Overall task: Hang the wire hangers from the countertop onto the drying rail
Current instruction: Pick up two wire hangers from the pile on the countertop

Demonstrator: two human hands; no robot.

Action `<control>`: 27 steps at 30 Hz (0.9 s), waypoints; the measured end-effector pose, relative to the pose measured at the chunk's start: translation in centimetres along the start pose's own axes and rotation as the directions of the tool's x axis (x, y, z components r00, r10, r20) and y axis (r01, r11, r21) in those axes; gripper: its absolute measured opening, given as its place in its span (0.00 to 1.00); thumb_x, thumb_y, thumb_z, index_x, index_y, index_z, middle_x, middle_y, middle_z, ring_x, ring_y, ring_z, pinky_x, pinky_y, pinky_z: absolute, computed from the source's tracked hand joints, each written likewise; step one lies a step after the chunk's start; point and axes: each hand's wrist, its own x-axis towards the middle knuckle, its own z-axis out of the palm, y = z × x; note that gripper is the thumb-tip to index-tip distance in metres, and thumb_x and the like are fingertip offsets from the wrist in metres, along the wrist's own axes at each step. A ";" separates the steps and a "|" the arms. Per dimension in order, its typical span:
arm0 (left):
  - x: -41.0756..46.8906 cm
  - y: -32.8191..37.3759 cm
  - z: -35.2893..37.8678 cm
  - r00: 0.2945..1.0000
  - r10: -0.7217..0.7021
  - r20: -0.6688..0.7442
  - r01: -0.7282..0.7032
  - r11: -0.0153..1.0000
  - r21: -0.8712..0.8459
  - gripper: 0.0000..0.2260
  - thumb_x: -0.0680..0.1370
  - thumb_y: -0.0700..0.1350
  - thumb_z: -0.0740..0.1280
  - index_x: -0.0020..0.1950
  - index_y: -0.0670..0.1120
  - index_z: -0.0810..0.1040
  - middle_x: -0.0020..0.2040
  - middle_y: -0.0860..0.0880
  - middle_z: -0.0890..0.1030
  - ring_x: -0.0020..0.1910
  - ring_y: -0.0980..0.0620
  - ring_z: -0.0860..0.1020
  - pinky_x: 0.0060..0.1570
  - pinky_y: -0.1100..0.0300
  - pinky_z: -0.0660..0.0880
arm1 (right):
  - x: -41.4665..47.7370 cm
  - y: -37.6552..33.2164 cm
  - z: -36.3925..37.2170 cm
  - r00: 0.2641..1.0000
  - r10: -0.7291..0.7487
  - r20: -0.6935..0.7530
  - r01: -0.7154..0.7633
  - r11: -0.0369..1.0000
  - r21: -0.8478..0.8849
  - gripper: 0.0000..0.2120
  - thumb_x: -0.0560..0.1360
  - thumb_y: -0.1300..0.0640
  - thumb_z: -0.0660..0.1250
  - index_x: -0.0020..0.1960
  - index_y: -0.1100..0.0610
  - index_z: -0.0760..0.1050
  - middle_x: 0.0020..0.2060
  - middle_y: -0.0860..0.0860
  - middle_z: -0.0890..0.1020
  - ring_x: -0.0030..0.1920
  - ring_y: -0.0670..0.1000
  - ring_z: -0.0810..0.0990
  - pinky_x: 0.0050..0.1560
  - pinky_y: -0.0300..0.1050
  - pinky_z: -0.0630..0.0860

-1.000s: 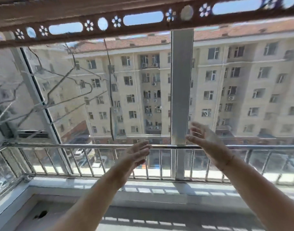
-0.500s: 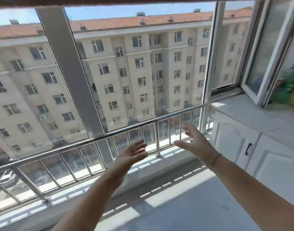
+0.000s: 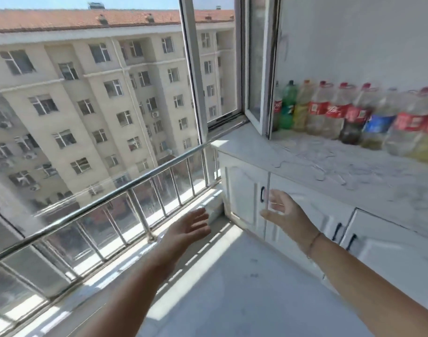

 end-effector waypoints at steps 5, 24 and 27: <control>8.0 -0.6 3.7 0.993 -0.009 0.119 0.011 1.000 -0.015 0.21 0.73 0.36 0.69 0.66 0.44 0.73 0.58 0.48 0.81 0.55 0.57 0.80 0.48 0.68 0.75 | 3.5 3.2 -5.1 0.986 0.087 -0.143 -0.083 0.996 0.035 0.21 0.72 0.60 0.69 0.62 0.51 0.68 0.58 0.52 0.73 0.59 0.50 0.73 0.55 0.42 0.68; 33.5 -0.8 15.6 0.876 -0.086 0.475 0.094 0.996 0.007 0.23 0.66 0.50 0.73 0.61 0.51 0.77 0.57 0.49 0.81 0.58 0.53 0.79 0.54 0.61 0.73 | 13.9 10.5 -17.9 0.789 0.339 -0.512 -0.305 0.940 0.153 0.13 0.72 0.61 0.69 0.56 0.54 0.74 0.55 0.54 0.78 0.55 0.50 0.77 0.53 0.41 0.71; 36.4 -1.1 18.4 0.857 -0.106 0.504 0.112 0.994 0.019 0.21 0.67 0.49 0.72 0.60 0.52 0.77 0.57 0.50 0.82 0.57 0.54 0.79 0.56 0.60 0.73 | 15.4 12.1 -20.3 0.764 0.360 -0.535 -0.325 0.932 0.163 0.12 0.72 0.60 0.68 0.55 0.53 0.74 0.55 0.53 0.78 0.56 0.50 0.77 0.56 0.44 0.73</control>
